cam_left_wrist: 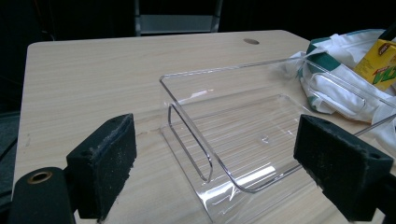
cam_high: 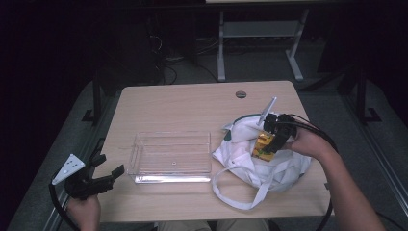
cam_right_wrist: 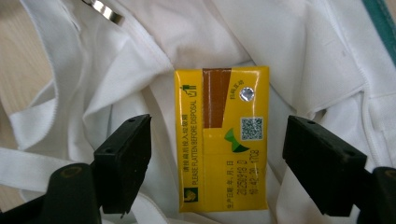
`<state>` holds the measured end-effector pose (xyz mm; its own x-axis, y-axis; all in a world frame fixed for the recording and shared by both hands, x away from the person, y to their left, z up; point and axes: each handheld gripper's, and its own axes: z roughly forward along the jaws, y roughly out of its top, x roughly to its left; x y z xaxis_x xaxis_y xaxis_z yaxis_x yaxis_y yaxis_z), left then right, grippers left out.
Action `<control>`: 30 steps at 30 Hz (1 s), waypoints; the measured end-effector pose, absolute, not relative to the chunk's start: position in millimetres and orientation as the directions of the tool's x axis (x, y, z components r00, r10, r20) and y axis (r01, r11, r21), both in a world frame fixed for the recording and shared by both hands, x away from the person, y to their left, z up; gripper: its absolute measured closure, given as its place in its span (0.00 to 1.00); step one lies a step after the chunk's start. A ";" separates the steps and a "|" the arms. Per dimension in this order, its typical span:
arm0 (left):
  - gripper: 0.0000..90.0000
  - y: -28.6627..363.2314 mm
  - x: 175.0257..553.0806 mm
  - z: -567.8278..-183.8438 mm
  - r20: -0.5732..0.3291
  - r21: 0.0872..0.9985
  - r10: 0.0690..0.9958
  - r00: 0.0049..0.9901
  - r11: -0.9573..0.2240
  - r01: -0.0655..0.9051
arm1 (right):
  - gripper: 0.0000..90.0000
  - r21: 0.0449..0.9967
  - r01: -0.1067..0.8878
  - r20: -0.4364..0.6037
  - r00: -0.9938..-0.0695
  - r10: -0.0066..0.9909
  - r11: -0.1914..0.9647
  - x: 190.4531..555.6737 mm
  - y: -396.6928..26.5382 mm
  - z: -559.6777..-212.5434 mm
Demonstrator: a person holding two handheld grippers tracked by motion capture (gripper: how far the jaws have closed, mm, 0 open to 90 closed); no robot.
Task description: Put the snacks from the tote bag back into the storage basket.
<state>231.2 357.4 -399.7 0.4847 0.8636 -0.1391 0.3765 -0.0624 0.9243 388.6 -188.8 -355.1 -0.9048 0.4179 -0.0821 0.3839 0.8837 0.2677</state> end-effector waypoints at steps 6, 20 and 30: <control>0.14 357.5 231.1 -399.7 -0.139 0.925 0.864 0.485 -0.062 0.376 | 0.34 0.225 0.367 -0.100 -0.913 0.396 0.902 390.9 -185.0 -361.4; 0.14 357.7 231.1 -399.5 -0.138 0.924 0.864 0.484 -0.063 0.377 | 0.54 0.185 0.329 -0.130 -0.926 0.355 0.926 391.7 -181.9 -364.4; 0.14 358.0 231.9 -400.6 -0.150 0.924 0.861 0.485 -0.052 0.378 | 0.55 0.184 0.324 -0.124 -0.929 0.349 0.928 393.3 -181.9 -363.7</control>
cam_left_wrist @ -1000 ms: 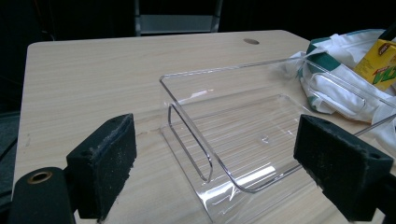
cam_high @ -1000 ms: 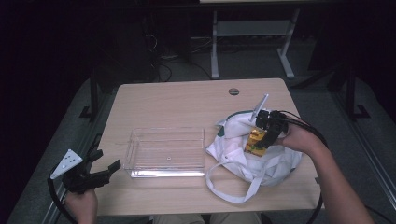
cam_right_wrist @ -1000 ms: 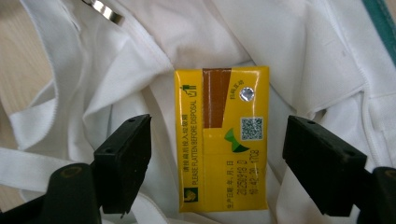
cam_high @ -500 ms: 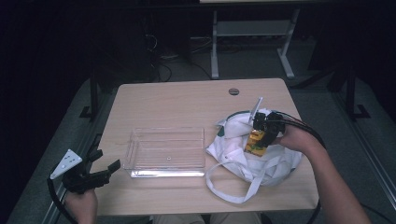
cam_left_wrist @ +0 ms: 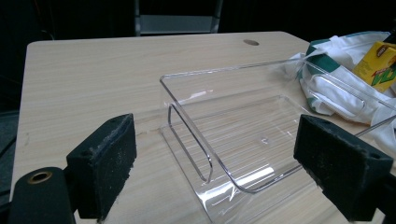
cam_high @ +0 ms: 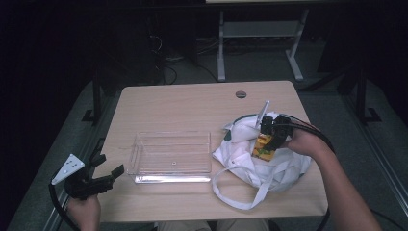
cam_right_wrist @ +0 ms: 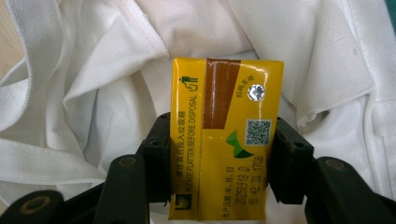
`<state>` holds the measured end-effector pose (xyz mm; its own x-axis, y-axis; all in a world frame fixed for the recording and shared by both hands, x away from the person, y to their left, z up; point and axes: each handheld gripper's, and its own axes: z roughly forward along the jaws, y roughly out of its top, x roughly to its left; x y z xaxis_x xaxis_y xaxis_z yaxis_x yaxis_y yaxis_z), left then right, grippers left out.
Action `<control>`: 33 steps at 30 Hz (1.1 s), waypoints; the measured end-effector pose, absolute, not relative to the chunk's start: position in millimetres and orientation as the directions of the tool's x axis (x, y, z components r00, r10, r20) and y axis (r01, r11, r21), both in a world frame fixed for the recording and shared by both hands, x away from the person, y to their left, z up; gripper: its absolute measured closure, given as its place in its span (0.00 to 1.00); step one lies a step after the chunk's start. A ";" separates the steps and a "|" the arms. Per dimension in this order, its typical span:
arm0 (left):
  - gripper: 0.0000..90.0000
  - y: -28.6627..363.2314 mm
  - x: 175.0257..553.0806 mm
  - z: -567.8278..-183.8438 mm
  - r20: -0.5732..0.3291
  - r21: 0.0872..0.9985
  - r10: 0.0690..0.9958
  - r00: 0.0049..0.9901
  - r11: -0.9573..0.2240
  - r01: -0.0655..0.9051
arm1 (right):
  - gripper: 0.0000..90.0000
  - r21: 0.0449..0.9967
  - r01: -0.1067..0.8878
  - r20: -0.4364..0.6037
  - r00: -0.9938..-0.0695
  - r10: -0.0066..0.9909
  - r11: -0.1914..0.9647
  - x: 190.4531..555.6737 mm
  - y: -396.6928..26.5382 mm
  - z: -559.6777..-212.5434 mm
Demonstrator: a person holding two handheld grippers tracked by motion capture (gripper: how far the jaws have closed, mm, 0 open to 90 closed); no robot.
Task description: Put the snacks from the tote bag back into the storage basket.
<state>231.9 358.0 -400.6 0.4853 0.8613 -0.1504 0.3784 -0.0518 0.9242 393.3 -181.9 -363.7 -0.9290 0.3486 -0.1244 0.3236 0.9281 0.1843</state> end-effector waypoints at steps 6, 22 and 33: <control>0.14 358.8 232.1 -400.8 -0.150 0.924 0.862 0.484 -0.052 0.379 | 0.56 0.192 0.334 -0.106 -0.928 0.358 0.923 395.9 -183.4 -362.6; 0.14 358.7 231.9 -400.7 -0.149 0.925 0.863 0.483 -0.051 0.377 | 0.57 0.188 0.344 -0.107 -0.924 0.367 0.920 396.2 -187.5 -344.2; 0.14 359.1 231.2 -400.2 -0.149 0.926 0.865 0.480 -0.048 0.374 | 0.57 0.207 0.330 -0.116 -0.926 0.358 0.921 394.9 -181.0 -325.6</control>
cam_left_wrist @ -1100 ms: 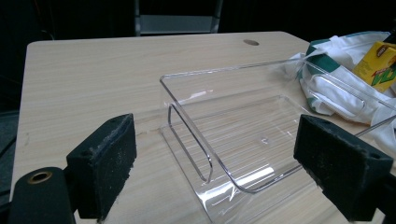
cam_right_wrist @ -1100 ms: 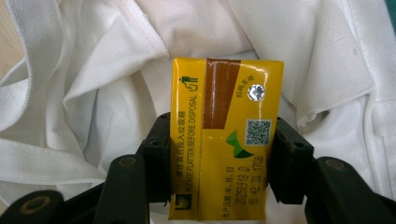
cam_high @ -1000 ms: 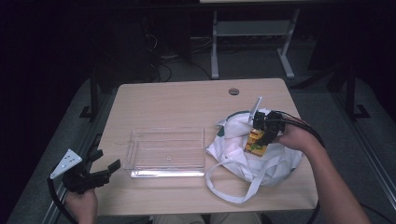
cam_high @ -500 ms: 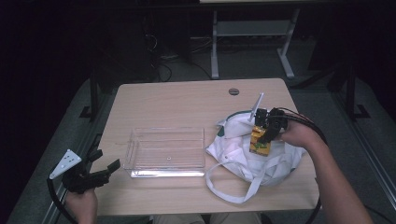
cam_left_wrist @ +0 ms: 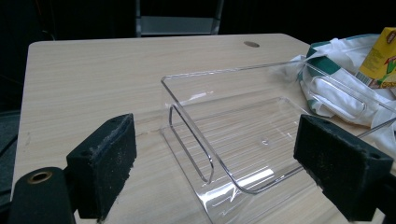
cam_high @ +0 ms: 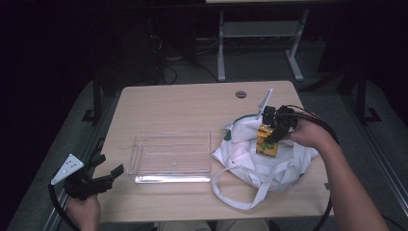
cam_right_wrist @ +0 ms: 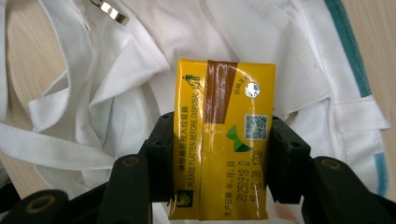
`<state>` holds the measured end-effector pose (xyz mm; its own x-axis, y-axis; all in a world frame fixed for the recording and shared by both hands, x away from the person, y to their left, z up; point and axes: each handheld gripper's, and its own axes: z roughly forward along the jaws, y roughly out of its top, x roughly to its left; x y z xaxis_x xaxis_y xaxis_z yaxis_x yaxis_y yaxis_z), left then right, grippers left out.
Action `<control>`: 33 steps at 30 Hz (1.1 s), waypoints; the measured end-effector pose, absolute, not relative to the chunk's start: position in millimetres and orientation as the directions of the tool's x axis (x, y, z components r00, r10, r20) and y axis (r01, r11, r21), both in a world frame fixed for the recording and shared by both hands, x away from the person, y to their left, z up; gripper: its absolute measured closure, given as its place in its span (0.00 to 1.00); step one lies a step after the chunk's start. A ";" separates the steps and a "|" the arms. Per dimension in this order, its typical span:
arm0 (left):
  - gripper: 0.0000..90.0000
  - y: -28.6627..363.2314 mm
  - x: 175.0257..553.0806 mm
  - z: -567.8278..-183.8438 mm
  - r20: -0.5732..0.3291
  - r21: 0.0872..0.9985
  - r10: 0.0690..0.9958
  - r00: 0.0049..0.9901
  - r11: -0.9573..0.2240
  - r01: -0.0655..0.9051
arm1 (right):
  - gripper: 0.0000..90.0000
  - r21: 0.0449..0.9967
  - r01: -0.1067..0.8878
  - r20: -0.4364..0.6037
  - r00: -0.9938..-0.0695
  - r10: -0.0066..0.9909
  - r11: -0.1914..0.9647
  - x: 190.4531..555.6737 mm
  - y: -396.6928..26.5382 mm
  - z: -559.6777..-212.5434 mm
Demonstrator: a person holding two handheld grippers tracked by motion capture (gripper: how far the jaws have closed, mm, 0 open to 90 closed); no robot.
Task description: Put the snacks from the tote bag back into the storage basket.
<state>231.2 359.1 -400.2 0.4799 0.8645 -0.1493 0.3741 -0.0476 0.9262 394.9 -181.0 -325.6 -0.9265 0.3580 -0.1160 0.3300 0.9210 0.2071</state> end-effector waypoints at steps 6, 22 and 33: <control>0.14 358.9 231.2 -400.2 -0.150 0.926 0.864 0.480 -0.047 0.375 | 0.57 0.213 0.328 -0.124 -0.925 0.358 0.921 393.0 -179.7 -314.1; 0.14 359.1 230.9 -400.2 -0.146 0.926 0.867 0.477 -0.050 0.374 | 0.57 0.240 0.290 -0.138 -0.934 0.328 0.927 382.1 -169.0 -281.5; 0.14 359.1 231.2 -400.3 -0.147 0.926 0.867 0.476 -0.049 0.374 | 0.57 0.274 0.248 -0.130 -0.948 0.292 0.929 375.6 -150.2 -260.5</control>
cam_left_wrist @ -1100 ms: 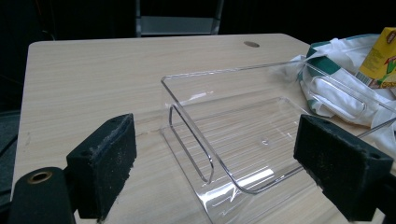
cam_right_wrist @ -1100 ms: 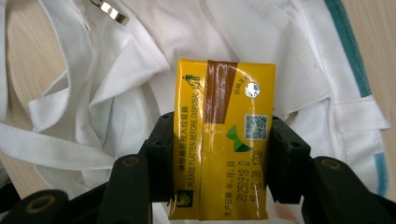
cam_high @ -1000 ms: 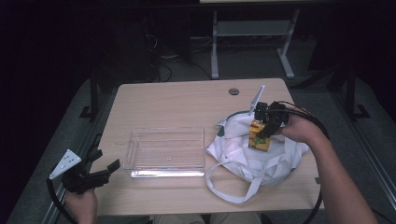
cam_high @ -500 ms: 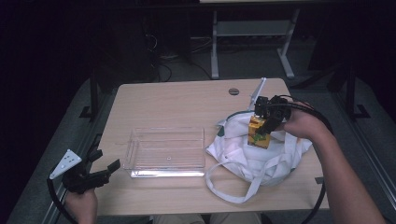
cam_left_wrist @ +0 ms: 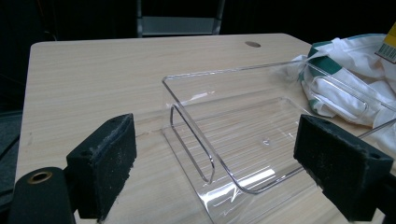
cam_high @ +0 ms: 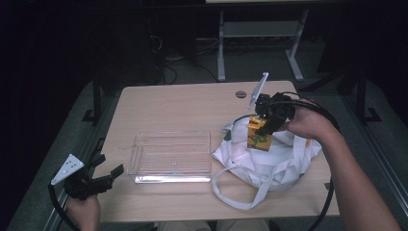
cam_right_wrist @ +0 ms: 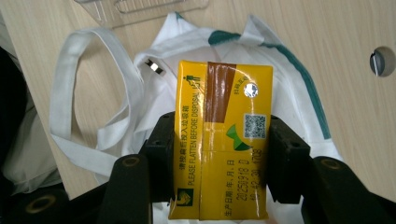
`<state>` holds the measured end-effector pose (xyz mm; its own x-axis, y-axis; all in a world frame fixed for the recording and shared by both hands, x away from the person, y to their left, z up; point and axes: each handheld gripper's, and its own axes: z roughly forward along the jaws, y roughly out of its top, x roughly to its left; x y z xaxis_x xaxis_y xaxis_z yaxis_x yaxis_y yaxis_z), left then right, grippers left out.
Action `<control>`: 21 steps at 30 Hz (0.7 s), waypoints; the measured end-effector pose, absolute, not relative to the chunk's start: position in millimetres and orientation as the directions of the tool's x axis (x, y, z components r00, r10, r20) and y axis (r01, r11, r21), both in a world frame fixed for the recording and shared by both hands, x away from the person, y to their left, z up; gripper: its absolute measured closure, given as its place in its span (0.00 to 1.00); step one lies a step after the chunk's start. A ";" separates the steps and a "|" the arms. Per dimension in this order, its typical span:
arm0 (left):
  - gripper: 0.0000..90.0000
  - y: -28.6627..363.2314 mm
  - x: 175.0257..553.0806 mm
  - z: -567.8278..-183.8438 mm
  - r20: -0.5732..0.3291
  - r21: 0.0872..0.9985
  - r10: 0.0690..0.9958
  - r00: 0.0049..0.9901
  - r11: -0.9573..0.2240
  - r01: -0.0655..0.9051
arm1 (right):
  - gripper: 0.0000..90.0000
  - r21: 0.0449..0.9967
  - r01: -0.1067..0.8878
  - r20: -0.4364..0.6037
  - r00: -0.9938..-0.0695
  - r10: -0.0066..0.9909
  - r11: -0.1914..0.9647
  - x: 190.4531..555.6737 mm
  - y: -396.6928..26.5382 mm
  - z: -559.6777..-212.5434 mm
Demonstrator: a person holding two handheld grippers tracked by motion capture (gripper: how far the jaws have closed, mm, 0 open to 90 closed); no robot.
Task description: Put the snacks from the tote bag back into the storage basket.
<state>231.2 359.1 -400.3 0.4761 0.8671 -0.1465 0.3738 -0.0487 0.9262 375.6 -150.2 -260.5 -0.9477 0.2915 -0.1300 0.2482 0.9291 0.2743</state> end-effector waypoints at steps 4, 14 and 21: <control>0.14 359.8 231.1 -400.4 -0.145 0.927 0.867 0.477 -0.049 0.371 | 0.57 0.268 0.229 -0.121 -0.956 0.268 0.936 375.0 -137.6 -254.2; 0.14 358.6 231.5 -400.2 -0.147 0.928 0.867 0.477 -0.047 0.371 | 0.58 0.283 0.158 -0.132 -0.971 0.201 0.946 369.7 -106.7 -238.2; 0.14 358.1 231.9 -400.4 -0.148 0.927 0.867 0.476 -0.046 0.371 | 0.58 0.280 0.124 -0.134 -0.977 0.167 0.952 366.4 -85.9 -234.5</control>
